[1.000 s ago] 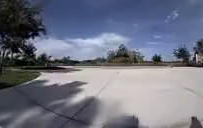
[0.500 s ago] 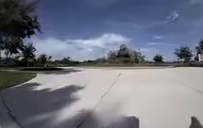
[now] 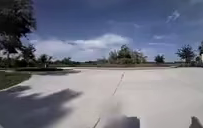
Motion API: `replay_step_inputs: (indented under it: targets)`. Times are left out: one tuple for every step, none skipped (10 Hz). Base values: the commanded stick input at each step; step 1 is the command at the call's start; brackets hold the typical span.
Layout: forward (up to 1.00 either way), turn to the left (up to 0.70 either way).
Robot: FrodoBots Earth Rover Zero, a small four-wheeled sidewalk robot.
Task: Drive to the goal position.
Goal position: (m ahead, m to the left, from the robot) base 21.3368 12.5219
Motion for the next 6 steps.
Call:
replay_step_inputs:
  targets:
    - [0.85,0.0]
    - [0.85,0.0]
    - [0.85,0.0]
    - [0.85,0.0]
    - [0.85,0.0]
    - [0.85,0.0]
